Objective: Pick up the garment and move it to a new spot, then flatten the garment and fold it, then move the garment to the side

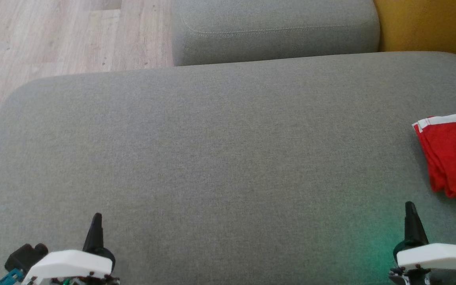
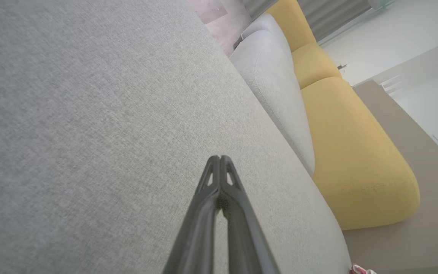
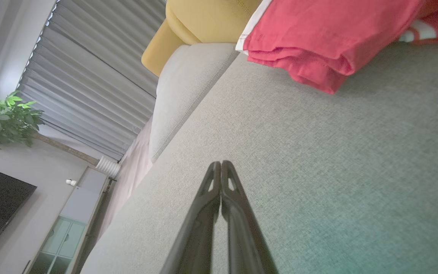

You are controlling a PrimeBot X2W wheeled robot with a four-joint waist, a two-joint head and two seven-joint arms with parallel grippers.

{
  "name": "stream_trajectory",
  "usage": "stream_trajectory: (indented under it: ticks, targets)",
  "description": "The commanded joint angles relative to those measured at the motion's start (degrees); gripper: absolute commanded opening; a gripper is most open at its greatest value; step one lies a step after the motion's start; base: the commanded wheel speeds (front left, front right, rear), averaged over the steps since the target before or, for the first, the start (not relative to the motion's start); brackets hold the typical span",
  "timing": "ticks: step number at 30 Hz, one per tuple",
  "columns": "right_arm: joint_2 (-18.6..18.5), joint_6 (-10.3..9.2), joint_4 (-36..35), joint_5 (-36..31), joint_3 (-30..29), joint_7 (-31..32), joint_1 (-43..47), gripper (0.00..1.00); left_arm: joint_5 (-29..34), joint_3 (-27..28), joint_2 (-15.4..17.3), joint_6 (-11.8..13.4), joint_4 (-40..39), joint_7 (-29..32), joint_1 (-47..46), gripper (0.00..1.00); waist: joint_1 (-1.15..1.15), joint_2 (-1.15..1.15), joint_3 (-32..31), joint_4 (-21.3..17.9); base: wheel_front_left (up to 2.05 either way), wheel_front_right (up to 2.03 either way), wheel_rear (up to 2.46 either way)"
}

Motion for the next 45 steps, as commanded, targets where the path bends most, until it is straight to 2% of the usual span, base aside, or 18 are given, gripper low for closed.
stream_trajectory:
  ticks: [1, 45]
  targets:
    - [-0.3, 0.23, -2.1, 1.9, 0.3, 0.5, -3.6, 0.0, -1.6, 1.7, 0.6, -0.5, -2.1, 0.3, -3.2, 0.0, 0.0, 0.0, 0.0, 0.0, 0.0, 0.0, 0.0]
    - [-0.4, 0.37, -3.8, 33.8, -1.2, 7.4, -8.6, 0.0, -29.5, 6.4, 0.6, -5.2, -2.5, 7.5, -8.8, 0.0, 0.0, 0.0, 0.4, -0.7, 0.0, 0.0, 0.0]
